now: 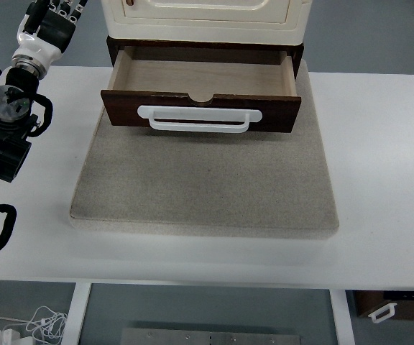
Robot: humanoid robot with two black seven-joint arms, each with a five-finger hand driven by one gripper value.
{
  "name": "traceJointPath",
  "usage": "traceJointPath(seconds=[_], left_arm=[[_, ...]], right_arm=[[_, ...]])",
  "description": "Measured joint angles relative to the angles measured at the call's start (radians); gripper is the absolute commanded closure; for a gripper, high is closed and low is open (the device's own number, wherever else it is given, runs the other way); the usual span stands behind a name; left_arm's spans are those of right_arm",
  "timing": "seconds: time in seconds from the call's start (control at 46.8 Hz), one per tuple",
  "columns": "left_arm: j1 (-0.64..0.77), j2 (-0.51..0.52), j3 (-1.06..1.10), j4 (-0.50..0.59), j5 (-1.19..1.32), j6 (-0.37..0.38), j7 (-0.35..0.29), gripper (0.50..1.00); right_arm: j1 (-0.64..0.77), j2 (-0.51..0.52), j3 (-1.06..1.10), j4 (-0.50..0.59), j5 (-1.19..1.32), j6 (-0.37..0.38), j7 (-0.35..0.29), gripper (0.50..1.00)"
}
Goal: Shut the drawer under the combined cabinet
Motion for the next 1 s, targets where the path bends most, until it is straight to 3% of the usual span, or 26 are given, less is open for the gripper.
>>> traceJointPath(seconds=[1.004], left_arm=[[-0.021, 0.043, 0.009, 0.009, 0.012, -0.016, 0.002, 0.501]], right_arm=[[-0.001, 0.0, 0.0, 0.0, 0.0, 0.0, 0.0, 0.548]])
